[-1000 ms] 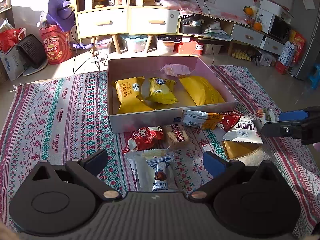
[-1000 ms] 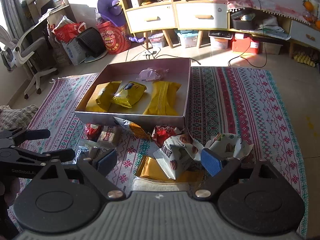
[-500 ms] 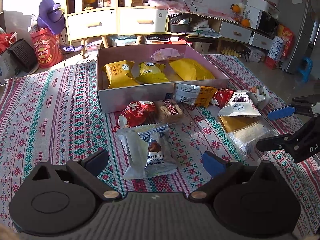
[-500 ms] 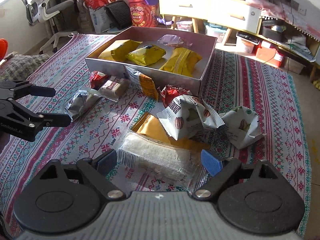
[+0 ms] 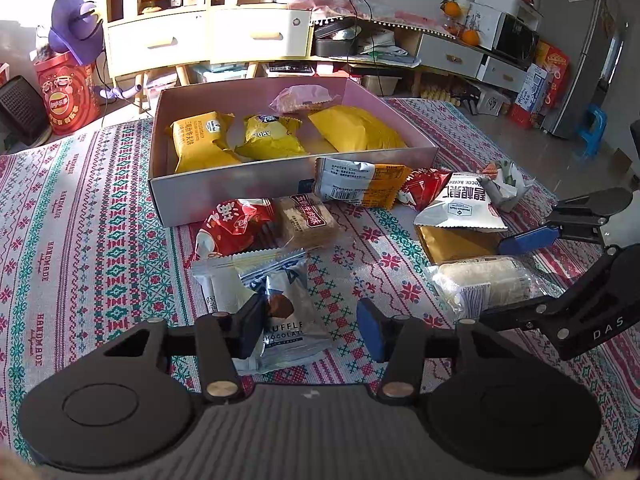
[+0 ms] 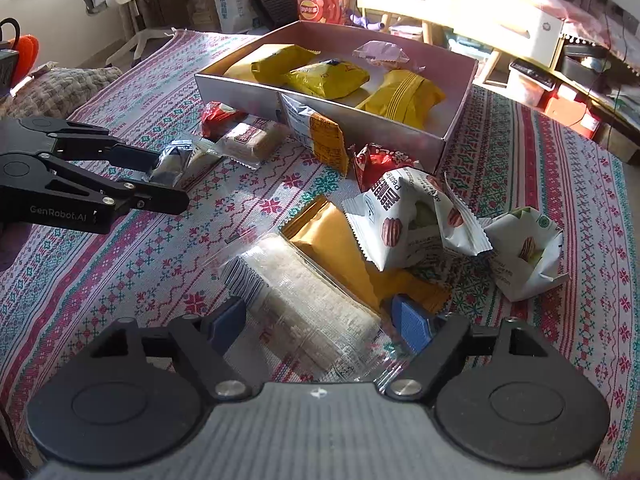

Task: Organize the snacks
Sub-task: 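Grasp a white wrapped pastry with the left gripper while the right grasps a clear bread pack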

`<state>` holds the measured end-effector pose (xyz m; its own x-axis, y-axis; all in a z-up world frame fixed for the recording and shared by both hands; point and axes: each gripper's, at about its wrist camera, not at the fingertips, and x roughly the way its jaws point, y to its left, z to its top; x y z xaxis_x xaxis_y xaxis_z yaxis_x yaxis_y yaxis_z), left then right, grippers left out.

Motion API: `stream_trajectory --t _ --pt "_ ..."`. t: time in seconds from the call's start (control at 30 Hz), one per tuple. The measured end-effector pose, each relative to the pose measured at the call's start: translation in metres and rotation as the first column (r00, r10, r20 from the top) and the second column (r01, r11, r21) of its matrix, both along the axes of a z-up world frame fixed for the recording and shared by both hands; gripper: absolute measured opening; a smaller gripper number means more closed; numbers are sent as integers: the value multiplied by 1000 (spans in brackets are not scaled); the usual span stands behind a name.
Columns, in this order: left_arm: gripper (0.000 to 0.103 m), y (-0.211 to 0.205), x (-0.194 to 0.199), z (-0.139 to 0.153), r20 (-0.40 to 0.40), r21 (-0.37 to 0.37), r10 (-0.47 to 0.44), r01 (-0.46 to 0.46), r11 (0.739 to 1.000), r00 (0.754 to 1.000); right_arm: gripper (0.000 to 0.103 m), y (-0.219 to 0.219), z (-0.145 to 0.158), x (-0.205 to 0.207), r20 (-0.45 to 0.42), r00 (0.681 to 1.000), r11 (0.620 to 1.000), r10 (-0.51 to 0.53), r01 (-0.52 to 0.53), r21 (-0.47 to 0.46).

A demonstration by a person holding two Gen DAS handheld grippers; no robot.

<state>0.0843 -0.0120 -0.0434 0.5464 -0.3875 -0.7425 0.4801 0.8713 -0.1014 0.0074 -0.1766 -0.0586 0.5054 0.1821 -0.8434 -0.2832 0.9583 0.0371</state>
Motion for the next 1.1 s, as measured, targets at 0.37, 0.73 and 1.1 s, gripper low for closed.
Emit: stream_trajectory --t 0.37,0.73,1.1 --pt "32 -1 -8 -1 -101 35 -59 62 997 993 66 20 7 -18 -96 993 996 67 -60 70" --pt "52 -2 -9 -2 -100 19 -29 31 999 995 64 31 12 -17 -52 998 998 41 -38 49" --pt "70 8 5 0 -132 -90 179 -192 977 975 59 39 7 -12 -36 999 1000 18 -18 10"
